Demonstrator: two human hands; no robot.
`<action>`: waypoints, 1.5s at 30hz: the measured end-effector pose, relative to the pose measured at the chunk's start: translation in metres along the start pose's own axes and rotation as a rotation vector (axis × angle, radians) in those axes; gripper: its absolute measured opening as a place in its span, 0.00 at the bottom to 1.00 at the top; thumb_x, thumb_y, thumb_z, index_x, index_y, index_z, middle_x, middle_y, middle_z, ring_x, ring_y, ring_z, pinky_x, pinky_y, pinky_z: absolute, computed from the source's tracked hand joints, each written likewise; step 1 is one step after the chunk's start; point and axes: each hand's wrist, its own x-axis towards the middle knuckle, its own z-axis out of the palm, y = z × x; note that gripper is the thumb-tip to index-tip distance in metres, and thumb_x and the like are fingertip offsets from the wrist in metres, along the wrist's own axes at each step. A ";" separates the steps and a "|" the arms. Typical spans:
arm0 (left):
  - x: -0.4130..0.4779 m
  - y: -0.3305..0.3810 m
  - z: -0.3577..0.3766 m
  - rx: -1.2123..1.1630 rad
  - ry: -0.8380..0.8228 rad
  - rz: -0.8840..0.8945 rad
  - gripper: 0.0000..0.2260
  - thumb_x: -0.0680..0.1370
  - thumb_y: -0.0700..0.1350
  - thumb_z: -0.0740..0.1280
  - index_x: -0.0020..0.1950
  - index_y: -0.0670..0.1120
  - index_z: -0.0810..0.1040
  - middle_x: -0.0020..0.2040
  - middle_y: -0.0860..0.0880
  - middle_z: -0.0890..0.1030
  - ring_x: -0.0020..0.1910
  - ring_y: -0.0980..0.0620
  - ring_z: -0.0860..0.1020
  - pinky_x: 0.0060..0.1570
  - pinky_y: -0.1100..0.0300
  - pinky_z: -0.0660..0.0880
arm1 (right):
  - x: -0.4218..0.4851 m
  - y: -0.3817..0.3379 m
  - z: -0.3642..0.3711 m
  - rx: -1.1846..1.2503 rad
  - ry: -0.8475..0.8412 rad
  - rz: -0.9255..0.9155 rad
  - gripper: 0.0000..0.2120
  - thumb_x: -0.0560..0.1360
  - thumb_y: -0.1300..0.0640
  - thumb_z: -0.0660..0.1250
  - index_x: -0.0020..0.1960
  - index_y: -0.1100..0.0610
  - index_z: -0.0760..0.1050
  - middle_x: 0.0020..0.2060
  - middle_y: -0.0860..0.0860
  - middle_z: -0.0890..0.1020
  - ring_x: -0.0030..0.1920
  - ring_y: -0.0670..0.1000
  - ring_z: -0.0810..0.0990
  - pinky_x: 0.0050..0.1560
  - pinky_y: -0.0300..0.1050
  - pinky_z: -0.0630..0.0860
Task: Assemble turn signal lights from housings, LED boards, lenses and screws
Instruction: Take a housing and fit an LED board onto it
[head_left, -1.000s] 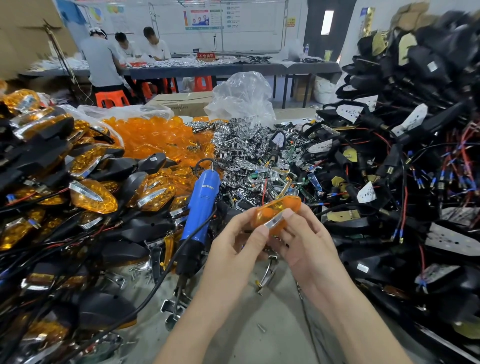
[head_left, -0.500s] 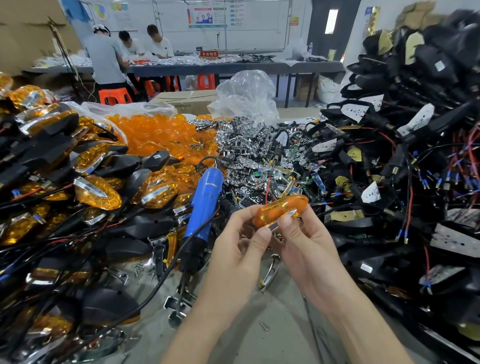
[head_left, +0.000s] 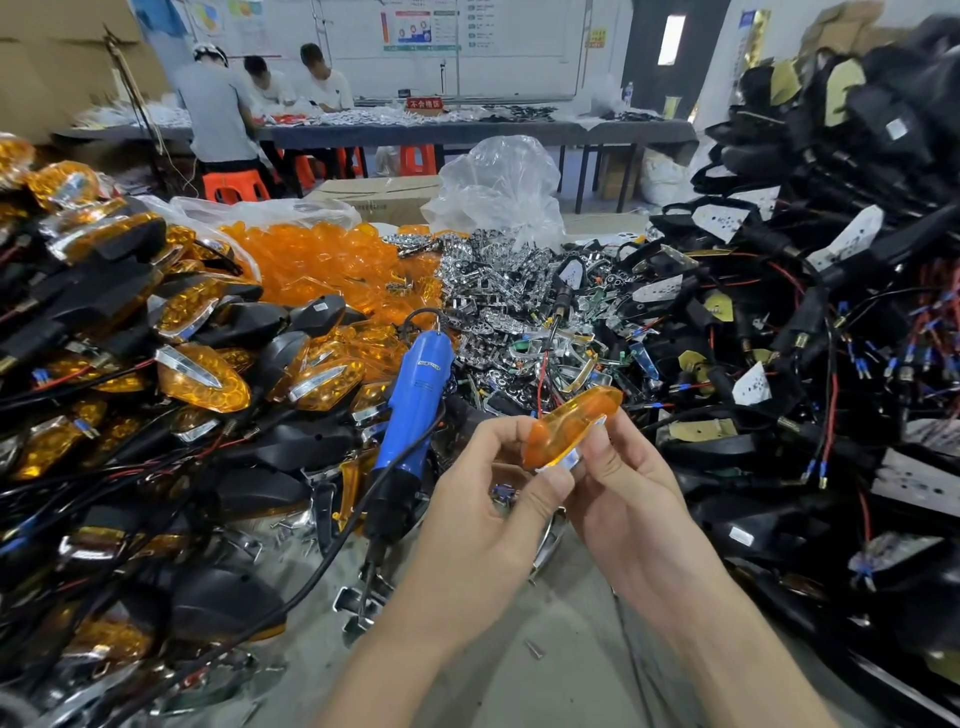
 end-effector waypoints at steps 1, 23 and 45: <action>0.000 0.000 0.001 -0.002 0.001 0.002 0.09 0.78 0.55 0.68 0.56 0.58 0.76 0.50 0.55 0.83 0.51 0.50 0.81 0.53 0.57 0.78 | 0.000 0.000 0.000 0.005 0.000 0.009 0.13 0.73 0.53 0.71 0.54 0.59 0.79 0.48 0.58 0.84 0.49 0.54 0.84 0.53 0.46 0.82; 0.001 -0.004 0.005 0.045 0.014 0.006 0.08 0.79 0.50 0.67 0.58 0.56 0.75 0.50 0.57 0.82 0.50 0.52 0.81 0.51 0.62 0.76 | -0.001 -0.001 -0.002 -0.012 0.004 0.029 0.21 0.73 0.52 0.72 0.60 0.64 0.75 0.52 0.61 0.84 0.54 0.58 0.85 0.55 0.47 0.81; 0.001 0.002 0.004 -0.034 0.013 -0.052 0.09 0.79 0.48 0.68 0.58 0.57 0.77 0.54 0.54 0.84 0.55 0.49 0.82 0.58 0.48 0.77 | -0.001 -0.003 0.002 -0.012 0.028 0.052 0.21 0.73 0.52 0.71 0.61 0.63 0.75 0.53 0.60 0.85 0.54 0.57 0.85 0.55 0.46 0.81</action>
